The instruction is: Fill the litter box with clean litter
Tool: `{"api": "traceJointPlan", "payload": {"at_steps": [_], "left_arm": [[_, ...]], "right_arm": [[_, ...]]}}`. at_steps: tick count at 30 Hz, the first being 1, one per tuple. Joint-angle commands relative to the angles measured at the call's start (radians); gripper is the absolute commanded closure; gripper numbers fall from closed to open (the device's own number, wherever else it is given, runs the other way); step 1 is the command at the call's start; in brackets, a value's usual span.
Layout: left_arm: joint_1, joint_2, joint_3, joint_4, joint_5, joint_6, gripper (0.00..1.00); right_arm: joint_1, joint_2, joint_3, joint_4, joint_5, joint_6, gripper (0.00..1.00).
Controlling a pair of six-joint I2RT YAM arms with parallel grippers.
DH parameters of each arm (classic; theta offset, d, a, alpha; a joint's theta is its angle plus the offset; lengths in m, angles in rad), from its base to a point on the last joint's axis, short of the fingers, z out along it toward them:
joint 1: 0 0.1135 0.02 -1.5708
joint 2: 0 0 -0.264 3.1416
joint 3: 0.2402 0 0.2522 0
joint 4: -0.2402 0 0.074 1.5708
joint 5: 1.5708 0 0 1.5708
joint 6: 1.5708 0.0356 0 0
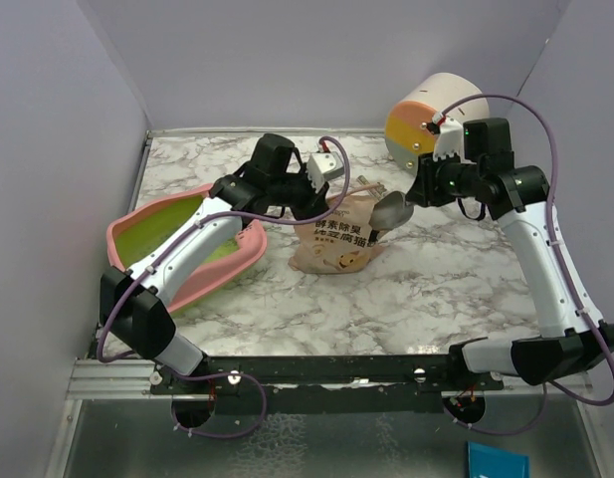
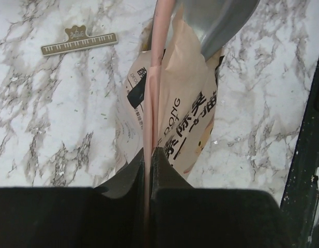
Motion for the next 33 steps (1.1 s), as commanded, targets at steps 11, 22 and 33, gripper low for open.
{"api": "traceJointPlan", "payload": {"at_steps": [11,22,33], "left_arm": [[-0.053,-0.181,-0.213,0.478,-0.19,-0.045,1.0],[-0.092,-0.219,-0.324,0.641,-0.168,-0.002,1.0],[-0.136,-0.316,-0.513,0.82,-0.258,-0.02,1.0]], "right_arm": [[0.019,0.062,-0.102,0.187,-0.094,0.003,0.99],[0.106,0.128,-0.161,0.201,0.03,0.02,0.99],[0.161,0.172,-0.239,0.256,0.2,0.035,0.99]]}}
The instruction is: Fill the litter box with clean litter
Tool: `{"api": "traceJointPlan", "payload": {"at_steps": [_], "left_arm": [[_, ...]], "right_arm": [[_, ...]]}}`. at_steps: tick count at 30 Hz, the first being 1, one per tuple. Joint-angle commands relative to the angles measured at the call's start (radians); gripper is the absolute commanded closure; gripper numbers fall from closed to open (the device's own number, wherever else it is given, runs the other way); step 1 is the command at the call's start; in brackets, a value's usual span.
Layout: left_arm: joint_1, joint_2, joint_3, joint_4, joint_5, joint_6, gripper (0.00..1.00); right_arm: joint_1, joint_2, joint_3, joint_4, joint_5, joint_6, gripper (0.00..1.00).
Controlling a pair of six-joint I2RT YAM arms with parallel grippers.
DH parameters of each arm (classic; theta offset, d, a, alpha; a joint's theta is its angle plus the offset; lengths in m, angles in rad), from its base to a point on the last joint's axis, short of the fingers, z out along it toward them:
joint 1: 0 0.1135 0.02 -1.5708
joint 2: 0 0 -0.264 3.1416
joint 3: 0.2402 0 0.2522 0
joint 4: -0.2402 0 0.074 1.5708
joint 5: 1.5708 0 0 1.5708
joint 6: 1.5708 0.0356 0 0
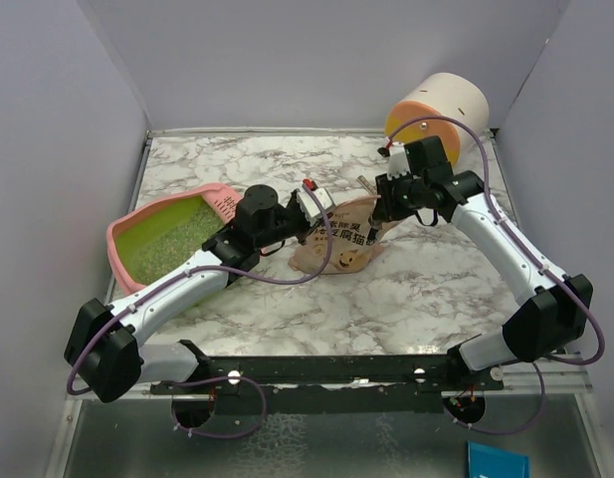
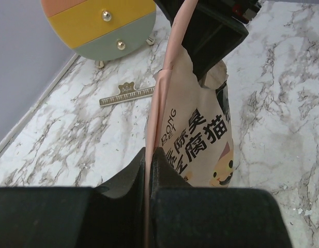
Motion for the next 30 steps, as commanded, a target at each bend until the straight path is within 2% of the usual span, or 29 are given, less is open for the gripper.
{"api": "traceJointPlan", "payload": {"at_steps": [1,16,25,30], "left_arm": [[-0.023,-0.051,0.003,0.156,-0.025,-0.005,1.0],[-0.023,-0.021,0.005,0.163,-0.032,-0.023,1.0],[-0.023,0.025,0.002,0.193,-0.036,-0.044,1.0],[-0.024,0.034,0.001,0.226,-0.026,-0.061,1.0]], "right_arm": [[0.005,0.026,-0.065,0.062,0.102,-0.006,0.99],[0.016,0.082,-0.276,0.215,-0.032,0.015,0.99],[0.016,0.065,-0.364,0.293,-0.229,0.031,0.99],[0.016,0.072,-0.405,0.334,-0.279,0.039,0.99]]}}
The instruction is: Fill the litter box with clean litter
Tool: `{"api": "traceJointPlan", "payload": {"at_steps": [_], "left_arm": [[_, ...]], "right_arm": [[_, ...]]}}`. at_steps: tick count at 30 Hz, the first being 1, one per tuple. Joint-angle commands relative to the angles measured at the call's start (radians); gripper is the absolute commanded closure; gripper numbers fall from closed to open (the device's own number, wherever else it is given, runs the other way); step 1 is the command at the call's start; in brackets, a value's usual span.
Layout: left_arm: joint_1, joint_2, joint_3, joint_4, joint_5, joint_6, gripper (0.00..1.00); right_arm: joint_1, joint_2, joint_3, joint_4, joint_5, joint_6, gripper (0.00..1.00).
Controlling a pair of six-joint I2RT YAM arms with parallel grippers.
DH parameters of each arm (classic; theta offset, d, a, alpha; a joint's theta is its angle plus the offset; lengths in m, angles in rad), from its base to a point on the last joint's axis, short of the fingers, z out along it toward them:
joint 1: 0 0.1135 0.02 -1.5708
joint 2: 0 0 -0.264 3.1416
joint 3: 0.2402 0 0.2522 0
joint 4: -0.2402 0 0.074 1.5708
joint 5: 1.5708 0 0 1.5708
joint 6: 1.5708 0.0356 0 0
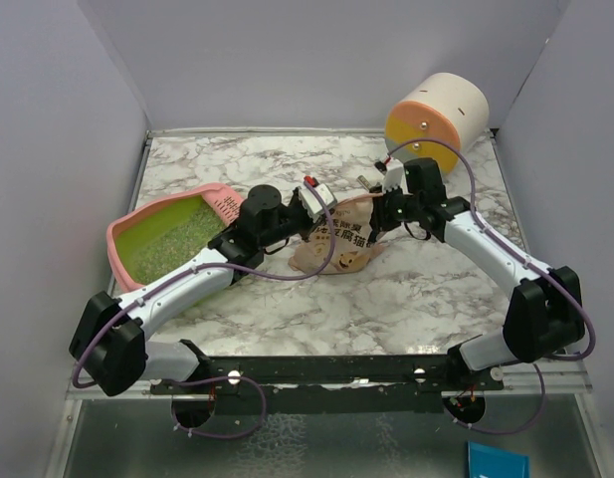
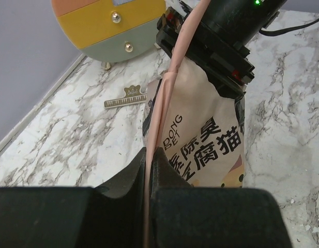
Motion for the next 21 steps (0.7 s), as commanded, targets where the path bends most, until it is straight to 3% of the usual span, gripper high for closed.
{"api": "traceJointPlan", "payload": {"at_steps": [1,21], "left_arm": [[-0.013,0.001,0.015,0.149,0.022,-0.033,1.0],[-0.014,0.028,0.006,0.161,-0.002,-0.014,1.0]], "right_arm": [[0.028,0.073,-0.106,-0.078,-0.075,-0.012,0.99],[-0.005,0.087,-0.243,0.353,-0.32,0.253,0.99]]}}
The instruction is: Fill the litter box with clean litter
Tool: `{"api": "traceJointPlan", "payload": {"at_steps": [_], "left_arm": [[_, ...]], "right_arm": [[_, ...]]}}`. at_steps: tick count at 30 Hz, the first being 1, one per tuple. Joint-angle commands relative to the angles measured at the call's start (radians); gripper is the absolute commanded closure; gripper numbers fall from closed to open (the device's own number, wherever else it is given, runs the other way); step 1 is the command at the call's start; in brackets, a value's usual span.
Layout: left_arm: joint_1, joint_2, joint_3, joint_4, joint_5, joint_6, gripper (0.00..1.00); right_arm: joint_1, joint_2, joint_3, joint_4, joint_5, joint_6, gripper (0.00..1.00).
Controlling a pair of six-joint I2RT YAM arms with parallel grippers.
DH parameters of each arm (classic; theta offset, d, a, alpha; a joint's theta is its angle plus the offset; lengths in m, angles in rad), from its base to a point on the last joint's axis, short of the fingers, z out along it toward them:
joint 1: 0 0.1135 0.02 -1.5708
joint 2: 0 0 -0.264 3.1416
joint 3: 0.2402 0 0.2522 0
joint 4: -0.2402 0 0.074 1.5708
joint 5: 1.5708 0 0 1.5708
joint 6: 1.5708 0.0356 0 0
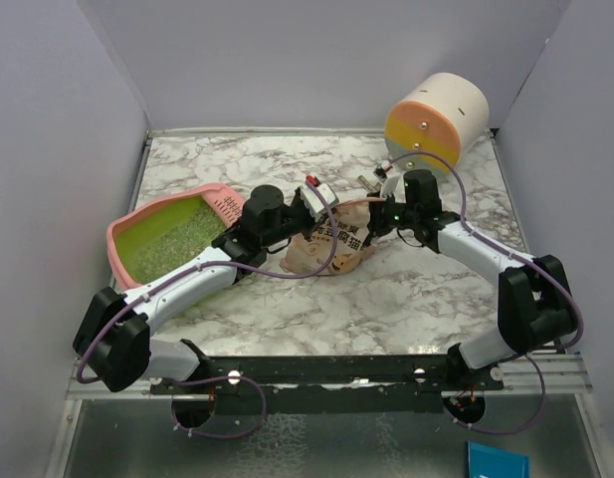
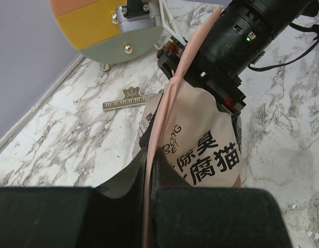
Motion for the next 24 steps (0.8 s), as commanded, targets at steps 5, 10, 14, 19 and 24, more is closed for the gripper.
{"api": "traceJointPlan", "payload": {"at_steps": [5,10,14,19,24], "left_arm": [[-0.011,0.004,0.006,0.118,-0.007,0.005,1.0],[-0.012,0.005,0.003,0.117,-0.012,0.01,1.0],[-0.012,0.005,0.003,0.117,-0.013,0.013,1.0],[-0.012,-0.007,-0.007,0.117,-0.021,0.022,1.0],[-0.012,-0.02,-0.015,0.117,-0.033,0.031,1.0]], "right_arm": [[-0.059,0.02,-0.151,0.199,-0.265,0.217,0.99],[-0.116,0.024,-0.198,0.349,-0.364,0.31,0.99],[-0.143,0.027,-0.229,0.468,-0.402,0.395,0.99],[-0.164,0.027,-0.27,0.632,-0.421,0.498,0.99],[-0.188,0.018,-0.298,0.755,-0.42,0.583,0.99]]}}
